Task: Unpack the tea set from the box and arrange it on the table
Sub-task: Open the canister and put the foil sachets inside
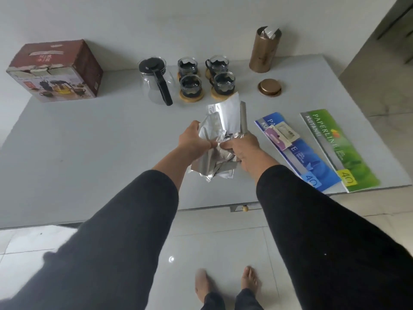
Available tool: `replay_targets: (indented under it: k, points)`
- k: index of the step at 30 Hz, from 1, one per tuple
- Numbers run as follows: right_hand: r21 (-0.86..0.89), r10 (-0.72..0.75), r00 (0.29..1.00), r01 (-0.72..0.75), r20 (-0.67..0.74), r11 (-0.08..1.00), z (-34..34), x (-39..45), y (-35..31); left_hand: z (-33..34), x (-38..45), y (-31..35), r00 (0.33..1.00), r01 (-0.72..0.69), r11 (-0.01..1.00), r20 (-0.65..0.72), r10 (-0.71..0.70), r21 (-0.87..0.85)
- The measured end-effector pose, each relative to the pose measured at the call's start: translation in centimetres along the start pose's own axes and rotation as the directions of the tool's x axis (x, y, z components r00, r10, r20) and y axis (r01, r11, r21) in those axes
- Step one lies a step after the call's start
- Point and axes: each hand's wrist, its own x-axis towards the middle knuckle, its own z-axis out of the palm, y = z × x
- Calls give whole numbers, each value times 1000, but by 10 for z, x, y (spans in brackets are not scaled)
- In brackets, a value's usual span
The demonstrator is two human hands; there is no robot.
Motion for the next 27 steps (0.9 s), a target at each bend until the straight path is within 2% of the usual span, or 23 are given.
replay_targets:
  k: [8, 13, 19, 24, 27]
  points:
    - [169, -36, 962, 84, -272, 982, -186, -35, -21, 105, -44, 146, 945, -293, 956, 144, 293, -19]
    - [122, 5, 903, 53, -430, 991, -311, -73, 13, 217, -93, 203, 894, -354, 934, 273, 355, -55]
    - [84, 84, 853, -47, -515, 995, -396, -98, 103, 339, -140, 198, 857, -274, 959, 434, 277, -71]
    - [165, 202, 822, -133, -532, 977, -414, -79, 193, 418, -135, 156, 829, -197, 980, 531, 176, -19]
    - [178, 214, 808, -137, -550, 974, -412, -47, 257, 465, -115, 118, 820, -143, 990, 560, 119, 0]
